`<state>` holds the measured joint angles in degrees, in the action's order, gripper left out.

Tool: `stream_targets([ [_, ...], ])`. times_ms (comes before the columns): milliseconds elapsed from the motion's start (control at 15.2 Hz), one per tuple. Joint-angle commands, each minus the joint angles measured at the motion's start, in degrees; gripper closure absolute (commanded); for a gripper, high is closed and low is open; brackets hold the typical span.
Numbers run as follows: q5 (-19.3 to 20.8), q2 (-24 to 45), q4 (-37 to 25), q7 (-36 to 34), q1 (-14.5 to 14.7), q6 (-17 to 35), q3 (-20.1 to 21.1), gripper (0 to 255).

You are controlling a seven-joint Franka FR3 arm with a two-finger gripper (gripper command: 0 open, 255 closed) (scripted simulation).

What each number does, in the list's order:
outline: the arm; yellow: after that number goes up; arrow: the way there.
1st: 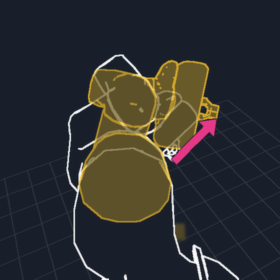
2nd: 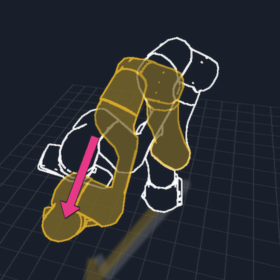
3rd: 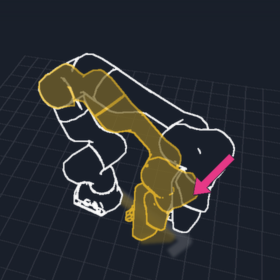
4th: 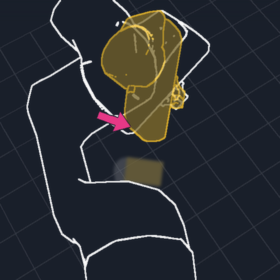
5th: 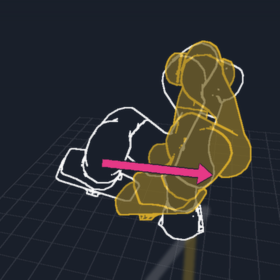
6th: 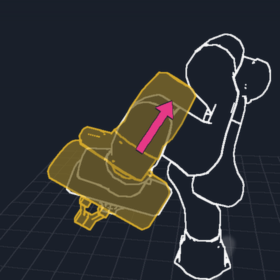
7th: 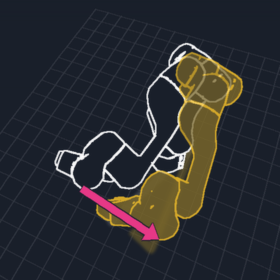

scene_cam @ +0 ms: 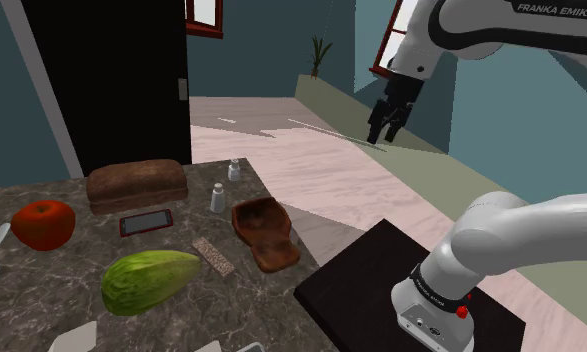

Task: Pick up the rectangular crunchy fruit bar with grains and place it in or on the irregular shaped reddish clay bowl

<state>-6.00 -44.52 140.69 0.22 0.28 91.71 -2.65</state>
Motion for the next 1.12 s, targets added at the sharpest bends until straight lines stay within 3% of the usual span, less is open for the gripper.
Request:
stream_targets([
  [0, 0.0, 0.0, 0.0, 0.0, 0.0, 0.0, 0.0, 0],
  [528, -4.9, 7.8, 5.68, -4.71, 3.67, 14.65, 6.81, 0],
  [1056, -8.28, 21.09, 6.15, -9.25, 7.02, 29.74, 13.47, 0],
])
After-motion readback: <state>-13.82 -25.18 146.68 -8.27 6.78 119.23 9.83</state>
